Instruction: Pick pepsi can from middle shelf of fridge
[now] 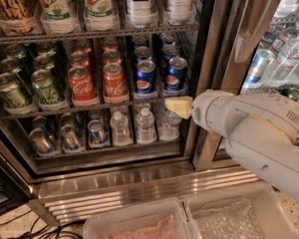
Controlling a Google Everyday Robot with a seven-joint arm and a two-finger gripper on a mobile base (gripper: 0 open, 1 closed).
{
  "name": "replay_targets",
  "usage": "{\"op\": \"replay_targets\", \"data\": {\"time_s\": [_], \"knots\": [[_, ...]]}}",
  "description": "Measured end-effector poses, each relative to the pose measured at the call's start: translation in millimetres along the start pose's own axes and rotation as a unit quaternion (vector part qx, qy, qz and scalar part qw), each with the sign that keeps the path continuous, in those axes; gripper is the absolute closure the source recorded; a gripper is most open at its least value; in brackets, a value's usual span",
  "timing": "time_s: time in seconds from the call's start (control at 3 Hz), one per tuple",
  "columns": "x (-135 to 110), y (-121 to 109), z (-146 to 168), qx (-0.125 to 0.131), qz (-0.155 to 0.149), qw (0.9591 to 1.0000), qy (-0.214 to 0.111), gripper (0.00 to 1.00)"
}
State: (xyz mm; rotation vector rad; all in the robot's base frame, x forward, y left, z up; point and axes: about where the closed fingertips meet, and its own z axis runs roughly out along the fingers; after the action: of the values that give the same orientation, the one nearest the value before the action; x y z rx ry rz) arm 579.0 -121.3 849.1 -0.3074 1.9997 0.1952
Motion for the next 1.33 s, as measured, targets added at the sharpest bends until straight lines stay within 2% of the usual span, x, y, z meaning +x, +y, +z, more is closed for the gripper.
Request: {"op": "replay_targets", "data": {"time_s": [0.33, 0.67, 1.0, 1.33], "knots": [[2, 9, 12, -0.009, -0.005, 0.9999, 0.003, 0.24], [17, 43, 24, -0.044, -0.010, 0.9989, 0.013, 0.25], [20, 53, 31, -0.056, -0.011, 0.9983, 0.016, 0.23], [6, 37, 31, -0.041, -0.018, 0.9990, 0.003, 0.23]]}}
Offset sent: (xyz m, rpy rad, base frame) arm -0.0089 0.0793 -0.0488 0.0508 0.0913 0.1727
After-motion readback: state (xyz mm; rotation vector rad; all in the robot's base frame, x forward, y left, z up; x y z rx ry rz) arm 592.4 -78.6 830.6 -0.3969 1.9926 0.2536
